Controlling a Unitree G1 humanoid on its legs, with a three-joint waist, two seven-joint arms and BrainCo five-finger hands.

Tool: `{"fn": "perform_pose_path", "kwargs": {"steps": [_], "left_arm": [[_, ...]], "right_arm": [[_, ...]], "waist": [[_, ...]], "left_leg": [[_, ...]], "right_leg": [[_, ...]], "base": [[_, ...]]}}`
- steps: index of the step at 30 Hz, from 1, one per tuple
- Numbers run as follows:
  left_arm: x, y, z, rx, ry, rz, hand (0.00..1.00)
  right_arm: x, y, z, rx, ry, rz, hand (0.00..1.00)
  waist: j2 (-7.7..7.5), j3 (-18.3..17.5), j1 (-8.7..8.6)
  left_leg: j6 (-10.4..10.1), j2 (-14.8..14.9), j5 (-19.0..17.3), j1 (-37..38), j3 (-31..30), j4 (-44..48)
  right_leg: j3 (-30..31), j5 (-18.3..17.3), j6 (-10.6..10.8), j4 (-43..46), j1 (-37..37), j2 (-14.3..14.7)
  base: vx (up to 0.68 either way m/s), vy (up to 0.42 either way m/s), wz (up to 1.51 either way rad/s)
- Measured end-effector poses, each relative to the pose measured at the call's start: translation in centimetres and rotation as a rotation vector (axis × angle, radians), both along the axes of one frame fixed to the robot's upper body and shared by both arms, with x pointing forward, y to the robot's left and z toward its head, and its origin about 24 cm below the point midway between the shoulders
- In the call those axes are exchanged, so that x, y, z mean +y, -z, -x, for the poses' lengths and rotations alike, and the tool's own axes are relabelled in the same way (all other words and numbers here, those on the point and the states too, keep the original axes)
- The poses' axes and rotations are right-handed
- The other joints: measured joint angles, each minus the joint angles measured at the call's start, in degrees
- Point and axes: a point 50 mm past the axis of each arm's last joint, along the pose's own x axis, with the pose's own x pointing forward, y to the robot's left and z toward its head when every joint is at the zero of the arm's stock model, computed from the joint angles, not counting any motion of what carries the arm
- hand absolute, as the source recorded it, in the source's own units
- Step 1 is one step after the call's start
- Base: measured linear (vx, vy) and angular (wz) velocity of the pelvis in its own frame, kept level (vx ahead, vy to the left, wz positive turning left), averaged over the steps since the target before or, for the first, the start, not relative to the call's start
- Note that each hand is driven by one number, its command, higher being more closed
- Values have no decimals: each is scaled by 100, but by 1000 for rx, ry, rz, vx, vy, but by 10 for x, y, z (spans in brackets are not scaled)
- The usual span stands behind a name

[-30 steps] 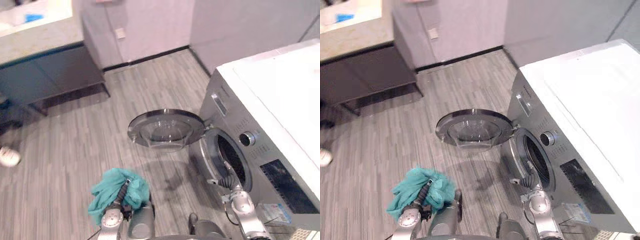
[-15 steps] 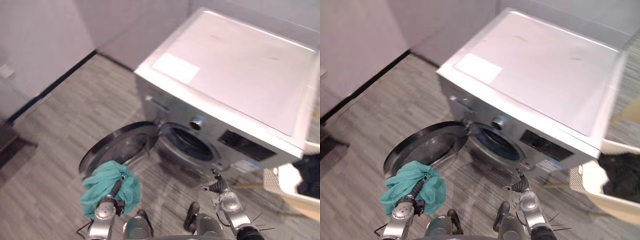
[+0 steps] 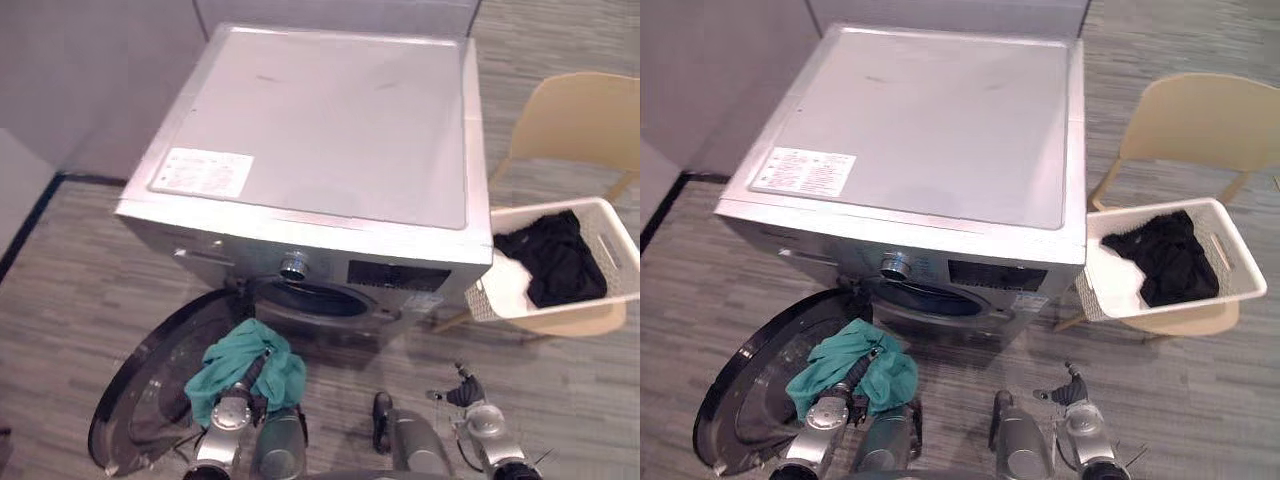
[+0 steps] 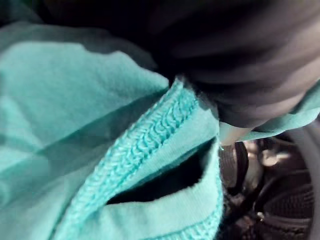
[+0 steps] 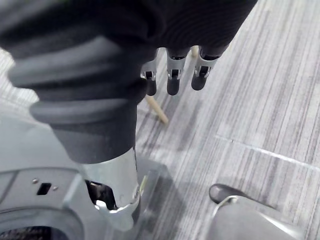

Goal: Pick up the laundry basket with both hands and put the clothes into the washing machine.

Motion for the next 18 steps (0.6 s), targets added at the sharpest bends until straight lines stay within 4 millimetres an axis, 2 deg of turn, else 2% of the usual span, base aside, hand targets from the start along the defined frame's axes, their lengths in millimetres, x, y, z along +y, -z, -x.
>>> {"fn": "perform_pose_path", "kwargs": {"steps": [1, 2, 4, 6, 9, 10, 11, 14, 16, 17, 18], "left_arm": [[-3, -7, -12, -34, 19, -10, 100], [-7, -15, -25, -72, 48, -18, 100], [-12, -20, -34, -90, 79, -30, 100], [-17, -30, -47, -128, 114, -50, 100], [-24, -52, -72, -209, 152, -74, 100], [-31, -65, -86, -259, 175, -82, 100], [-33, -73, -93, -285, 181, -87, 100], [-42, -114, -118, -434, 191, -95, 100], [-46, -157, -132, -597, 190, -103, 100], [-46, -168, -136, -640, 185, -107, 100], [-43, -191, -141, -722, 172, -119, 100]], "right_arm": [[0, -4, -6, -24, 1, 5, 0], [-1, -11, -17, -62, 7, 6, 0], [1, -19, -29, -105, 0, 4, 0], [4, -32, -45, -173, -11, -1, 0], [8, -55, -68, -282, -23, -10, 0], [9, -65, -77, -329, -28, -9, 0], [10, -71, -81, -356, -29, -9, 0], [16, -104, -102, -506, -35, -1, 0], [22, -138, -117, -645, -51, -3, 0], [24, -146, -120, -682, -54, -6, 0], [27, -161, -124, -747, -56, -18, 0]], "waist": [[-77, 132, -14], [-90, 276, -10], [-99, 415, -12], [-73, 619, -45], [-16, 684, -95], [1, 792, -91], [2, 858, -93], [-5, 997, -107], [-7, 1193, -94], [-7, 1219, -91], [-8, 1230, -88]], "left_leg": [[83, -53, -88, -259, 93, 249], [140, -50, -198, -552, 238, 558], [201, -47, -278, -703, 445, 763], [270, -30, -412, -816, 654, 998], [363, 96, -703, -1513, 847, 1620], [399, 164, -785, -1765, 902, 1872], [401, 184, -824, -1884, 913, 1993], [469, 281, -982, -2673, 930, 2653], [478, 433, -1096, -3271, 947, 3143], [479, 477, -1122, -3444, 941, 3263], [488, 562, -1158, -3793, 940, 3496]], "right_leg": [[83, -41, 56, 251, -304, -78], [222, -39, 64, 470, -651, -95], [359, -53, 98, 666, -913, -132], [483, -73, 131, 909, -1161, -160], [610, -143, 229, 1417, -1972, -150], [641, -165, 237, 1627, -2240, -142], [655, -177, 233, 1731, -2376, -142], [699, -284, 216, 2376, -3226, -160], [736, -341, 181, 2829, -3869, -112], [743, -349, 179, 2932, -4043, -86], [786, -360, 162, 3136, -4411, -45]], "base": [[-24, 119, -39], [-44, 137, -40], [-63, 128, -51], [-92, 77, -52], [-151, 32, -36], [-155, 3, -18], [-191, 2, -15], [-146, -4, -8], [-131, -34, -9], [-109, -46, -11], [-94, -48, -8]]}}
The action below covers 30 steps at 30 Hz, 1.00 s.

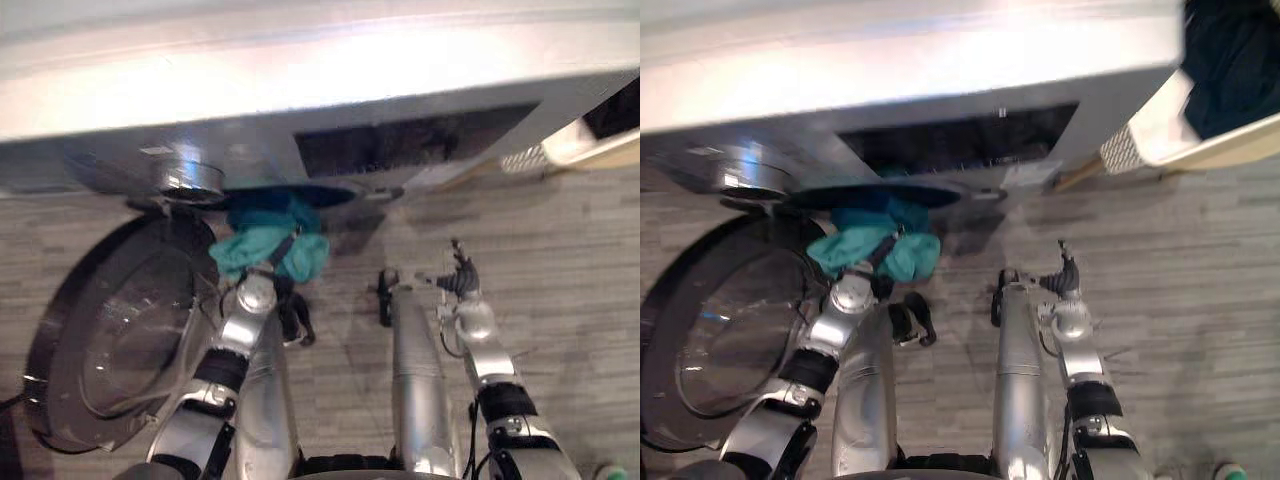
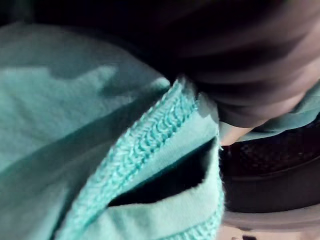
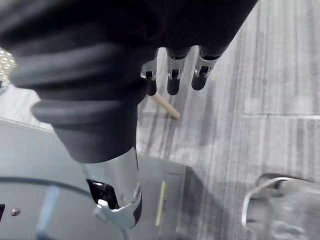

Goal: Pick up the laundry basket with both hands and put the clothes into the washing machine.

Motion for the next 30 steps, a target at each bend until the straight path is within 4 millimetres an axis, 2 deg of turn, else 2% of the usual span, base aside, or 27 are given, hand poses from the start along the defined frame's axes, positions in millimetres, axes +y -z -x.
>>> {"fn": "perform_pose_path", "kwargs": {"steps": [1, 2, 4, 5, 6, 8, 9, 11, 15, 16, 17, 20, 22, 25, 29, 30], "left_arm": [[5, -25, -5, -83, -11, -8, 100], [8, -37, -8, -122, -17, -15, 100], [23, -84, -14, -267, -63, -57, 100], [27, -96, -15, -302, -75, -72, 100], [33, -117, -16, -358, -92, -101, 100], [50, -174, -12, -519, -161, -200, 100], [53, -189, -9, -563, -183, -228, 100], [59, -231, 2, -693, -239, -307, 100], [43, -272, 8, -809, -260, -429, 100], [39, -280, 6, -817, -268, -458, 100], [36, -288, 5, -824, -276, -478, 0], [40, -298, 1, -800, -301, -476, 0], [46, -295, -6, -746, -308, -478, 0], [57, -276, -25, -572, -304, -522, 0], [54, -240, -43, -379, -263, -754, 0], [53, -238, -45, -365, -257, -775, 0]], "right_arm": [[2, -15, -4, -62, 2, -2, 0], [3, -21, -5, -87, 0, -5, 0], [6, -40, -7, -167, -11, -13, 0], [7, -44, -7, -183, -12, -14, 0], [8, -49, -6, -208, -14, -14, 0], [10, -60, -5, -274, -28, -13, 0], [11, -62, -5, -287, -32, -12, 0], [11, -62, -4, -298, -38, -13, 0], [13, -68, -1, -335, -57, -9, 0], [15, -70, -1, -349, -66, -11, 0], [16, -70, -1, -357, -69, -15, 0], [18, -69, -1, -353, -75, -20, 0], [18, -69, -1, -353, -75, -20, 0], [19, -68, -2, -339, -90, -20, 0], [23, -66, -3, -322, -127, -10, 0], [23, -67, -3, -323, -129, -11, 0]], "waist": [[1, 83, -3], [-4, 100, -5], [-21, 134, -16], [-24, 142, -18], [-27, 144, -17], [-29, 145, -42], [-31, 146, -54], [-34, 149, -109], [-60, 163, -149], [-62, 164, -157], [-69, 166, -162], [-117, 193, -199], [-119, 194, -231], [-153, 212, -304], [-170, 211, -293], [-172, 210, -291]], "left_leg": [[3, 69, -33, -276, -2, 220], [8, 107, -47, -418, 0, 315], [34, 274, -95, -928, 3, 665], [38, 309, -104, -1040, -2, 748], [43, 363, -111, -1205, -7, 849], [50, 474, -115, -1597, -33, 1044], [50, 501, -115, -1675, -44, 1082], [75, 550, -129, -1891, -110, 1217], [80, 588, -130, -2118, -172, 1321], [81, 590, -130, -2203, -195, 1361], [82, 591, -130, -2306, -221, 1392], [82, 604, -130, -2525, -282, 1475], [82, 609, -130, -2629, -338, 1531], [88, 622, -134, -2749, -435, 1619], [89, 632, -133, -2818, -444, 1644], [90, 636, -132, -2845, -440, 1645]], "right_leg": [[4, -12, -15, 201, -288, 26], [9, -18, -21, 290, -437, 47], [18, -16, -23, 563, -968, 140], [17, -16, -23, 623, -1079, 166], [16, -9, -27, 692, -1241, 200], [-5, 28, -4, 809, -1618, 254], [-8, 40, 14, 816, -1686, 286], [-47, 52, 30, 886, -1849, 300], [-134, 114, -12, 920, -2011, 314], [-143, 116, -9, 948, -2075, 315], [-156, 118, -6, 972, -2165, 315], [-182, 135, -19, 1022, -2350, 329], [-215, 136, -20, 1061, -2414, 328], [-284, 134, -20, 1122, -2466, 328], [-291, 119, 8, 1119, -2520, 328], [-289, 125, 17, 1114, -2545, 331]], "base": [[-87, -50, -7], [-88, -54, -10], [-87, -48, -13], [-84, -44, -10], [-82, -41, -8], [-86, -35, -11], [-75, -21, -12], [-65, -6, -6], [-51, -7, 0], [-56, -11, 1], [-36, -10, 1], [-10, -4, 0], [0, 0, 0], [-8, 2, 1], [-26, 6, -1], [-36, 10, -4]]}}
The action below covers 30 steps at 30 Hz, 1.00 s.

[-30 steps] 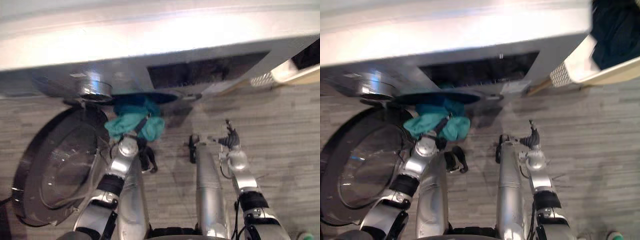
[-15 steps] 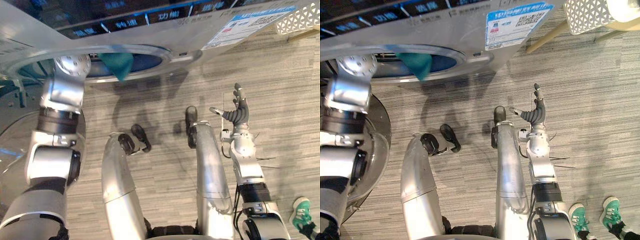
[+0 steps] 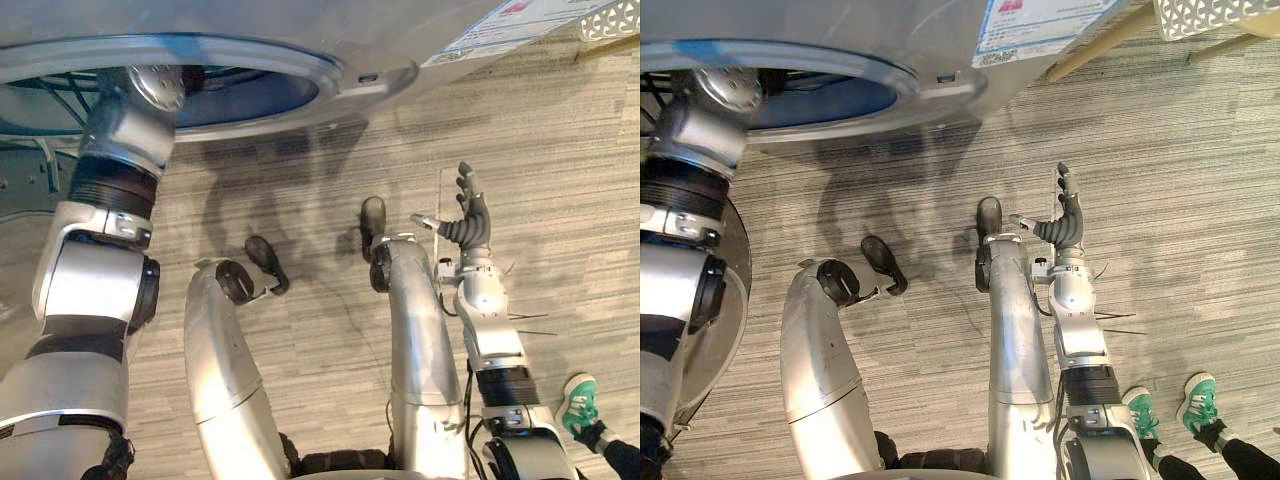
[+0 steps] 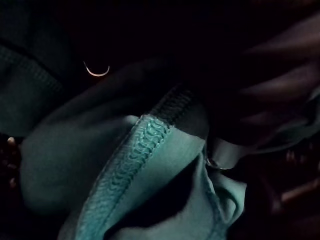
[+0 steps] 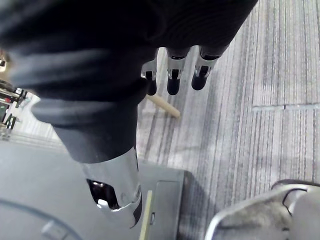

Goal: Pick up the laundry basket with both hands and put the clothes into the washing machine.

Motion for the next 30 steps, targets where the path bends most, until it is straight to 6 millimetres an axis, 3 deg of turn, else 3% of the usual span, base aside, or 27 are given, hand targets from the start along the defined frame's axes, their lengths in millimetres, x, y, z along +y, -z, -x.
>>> {"fn": "perform_pose_path", "kwargs": {"steps": [14, 18, 24, 30], "left_arm": [[11, -7, 3, -44, -44, 39, 0], [17, -17, 8, -79, -74, 7, 0], [20, -34, 17, -186, -208, -204, 0], [11, -72, 37, -440, -269, -175, 0]], "right_arm": [[3, -5, -2, -18, -48, 61, 0], [2, -6, -1, -25, -49, 84, 0], [4, -9, 0, -51, -69, 127, 0], [6, -13, 2, -105, -55, 153, 0]], "waist": [[-33, 6, -1], [-33, 6, -3], [-32, 7, 40], [-31, 7, 27]], "left_leg": [[-41, 40, 61, -179, 1, -150], [-60, -3, 175, -199, -3, -291], [-110, -14, 279, -236, -48, -413], [-158, -57, 447, -293, -73, -646]], "right_leg": [[-27, 122, 41, -219, -135, 25], [-71, 183, -13, -316, -137, -41], [-169, 220, -36, -405, -143, -61], [-269, 325, -96, -612, -144, -145]], "base": [[-18, 4, -1], [-33, 3, 9], [-37, -7, 4], [-43, 1, 6]]}}
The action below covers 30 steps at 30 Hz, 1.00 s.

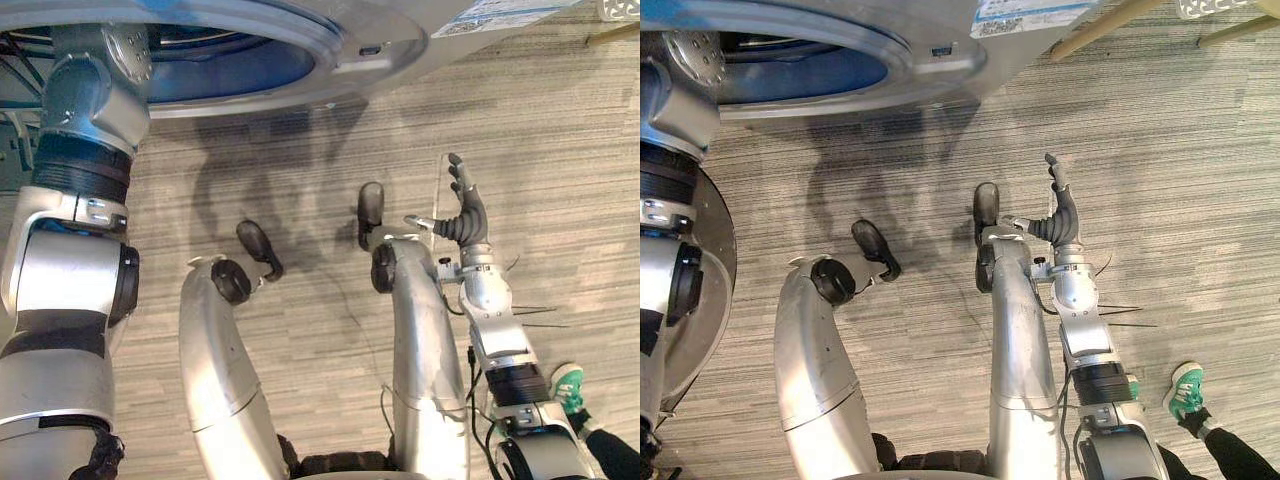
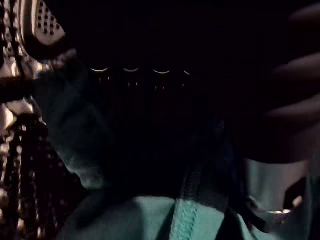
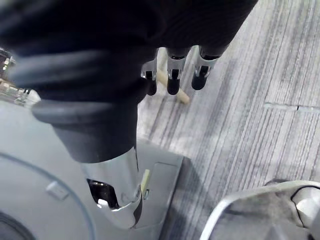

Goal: Pick up the laundry basket with both hands and put the clothes into the washing machine.

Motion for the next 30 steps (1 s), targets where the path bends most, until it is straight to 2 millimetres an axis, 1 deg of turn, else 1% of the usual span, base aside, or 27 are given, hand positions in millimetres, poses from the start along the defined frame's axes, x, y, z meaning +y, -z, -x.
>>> {"fn": "perform_pose_path", "kwargs": {"steps": [1, 4, 6, 7, 8, 10, 11, 13, 14, 15, 16, 17, 18, 19, 20, 21, 22, 23, 24, 25, 26, 28, 29, 30], "left_arm": [[-3, -9, 5, -55, -10, -14, 0], [-7, -21, 14, -134, -17, -25, 0], [-7, -25, 16, -157, -23, -11, 0], [-6, -25, 16, -161, -19, 9, 0], [-6, -25, 16, -165, 9, 69, 0], [-5, -23, 14, -164, 63, 155, 0], [-1, -17, 13, -162, 122, 245, 0], [4, 2, 7, -133, 220, 390, 0], [8, 23, -1, -90, 288, 498, 0], [10, 36, -4, -66, 306, 543, 0], [15, 66, -11, -14, 350, 647, 0], [16, 102, -17, 54, 387, 755, 0], [16, 122, -20, 95, 399, 803, 0], [8, 154, -19, 146, 456, 885, 0], [-2, 186, -16, 195, 502, 966, 0], [-6, 203, -13, 221, 517, 1011, 0], [-14, 237, -7, 280, 539, 1112, 0], [-16, 244, -6, 293, 542, 1136, 0], [-24, 286, 6, 367, 532, 1262, 0], [-27, 313, 18, 410, 517, 1340, 0], [-28, 327, 25, 437, 501, 1372, 0], [-29, 375, 53, 544, 449, 1491, 0], [-28, 395, 67, 599, 416, 1534, 0], [-28, 405, 75, 628, 400, 1554, 0]], "right_arm": [[1, -1, 0, -10, 2, 1, 0], [0, -1, 1, -22, 3, 3, 0], [0, -1, 1, -34, 15, -4, 0], [0, -1, 1, -35, 19, -11, 0], [0, -1, 1, -37, 26, -18, 0], [0, 0, 1, -36, 30, -27, 0], [1, 0, 1, -33, 34, -41, 0], [0, 2, 0, -19, 47, -54, 0], [0, 5, -1, 6, 56, -61, 0], [-1, 7, -1, 17, 61, -63, 0], [-5, 11, -2, 48, 82, -72, 0], [-6, 18, -2, 85, 100, -91, 0], [-6, 21, -1, 104, 108, -100, 0], [-6, 29, 1, 138, 117, -114, 0], [-7, 36, 4, 164, 124, -119, 0], [-7, 39, 5, 179, 129, -125, 0], [-7, 45, 8, 207, 143, -143, 0], [-8, 47, 8, 213, 148, -149, 0], [-11, 54, 12, 242, 170, -169, 0], [-14, 60, 16, 261, 183, -178, 0], [-16, 64, 18, 274, 190, -181, 0], [-21, 82, 28, 340, 226, -214, 0], [-23, 96, 35, 395, 242, -221, 0], [-25, 103, 39, 429, 250, -219, 0]], "waist": [[0, 0, 11], [0, 0, 52], [0, 0, 75], [0, 0, 78], [0, 0, 94], [0, 0, 106], [0, 0, 102], [0, 0, 98], [0, 0, 105], [1, -1, 113], [4, -2, 132], [5, -3, 157], [6, -4, 178], [6, -8, 226], [6, -15, 287], [9, -18, 309], [15, -22, 335], [19, -26, 344], [14, -62, 424], [14, -77, 435], [9, -96, 437], [1, -284, 450], [-9, -394, 455], [-3, -463, 459]], "left_leg": [[-14, 2, 35, -16, 0, -64], [-15, 0, 123, -25, 9, -221], [-23, -1, 163, -37, 19, -291], [-38, -1, 177, -40, 13, -303], [-38, -2, 197, -45, -3, -307], [-15, -5, 226, -43, -22, -305], [-25, -12, 241, -40, -46, -301], [-23, -41, 245, 2, -82, -256], [-23, -75, 244, 61, -120, -212], [-23, -92, 244, 99, -143, -200], [-26, -102, 241, 208, -176, -175], [-29, -121, 234, 360, -205, -176], [-39, -129, 228, 453, -226, -181], [-54, -171, 220, 662, -270, -217], [-72, -206, 208, 929, -274, -287], [-90, -223, 196, 1077, -269, -329], [-92, -300, 192, 1422, -259, -450], [-88, -310, 189, 1495, -256, -481], [-94, -346, 183, 1972, -228, -683], [-148, -410, 191, 2348, -218, -873], [-167, -426, 197, 2549, -200, -970], [-261, -527, 260, 3218, -184, -1389], [-296, -584, 285, 3581, -165, -1617], [-308, -610, 294, 3767, -160, -1732]], "right_leg": [[-24, 28, 12, -74, 0, -4], [-85, 80, 57, -240, 2, -32], [-158, 161, -4, -330, 2, -89], [-186, 171, 7, -339, 3, -111], [-204, 175, 1, -333, 6, -119], [-219, 176, 0, -318, 14, -122], [-236, 174, -3, -298, 28, -130], [-266, 137, -60, -197, 68, -179], [-286, 89, -121, -100, 123, -215], [-287, 68, -140, -51, 164, -226], [-317, 2, -189, 20, 283, -247], [-355, -77, -200, 68, 443, -280], [-378, -113, -206, 85, 543, -292], [-408, -175, -248, 99, 770, -315], [-416, -264, -227, 95, 1025, -345], [-426, -314, -223, 88, 1168, -372], [-426, -372, -219, 45, 1493, -419], [-425, -389, -211, 26, 1562, -424], [-436, -415, -202, -119, 2022, -429], [-457, -441, -210, -239, 2388, -464], [-480, -465, -217, -309, 2583, -489], [-556, -493, -252, -616, 3249, -538], [-600, -511, -246, -772, 3598, -584], [-624, -517, -234, -859, 3789, -600]], "base": [[-55, -4, 1], [-56, -4, -2], [-54, -3, -1], [-59, -4, 1], [-54, -7, 2], [-42, -10, 3], [-36, -11, 6], [-27, -11, 13], [-12, -13, 18], [-6, -19, 21], [-2, -18, 21], [1, -17, 20], [-9, -23, 22], [-17, -33, 23], [-23, -34, 24], [-28, -38, 26], [-29, -37, 19], [-32, -58, 20], [-22, -71, 15], [-15, -76, 18], [-5, -90, 20], [39, -117, 21], [84, -92, 19], [89, -50, 16]]}}
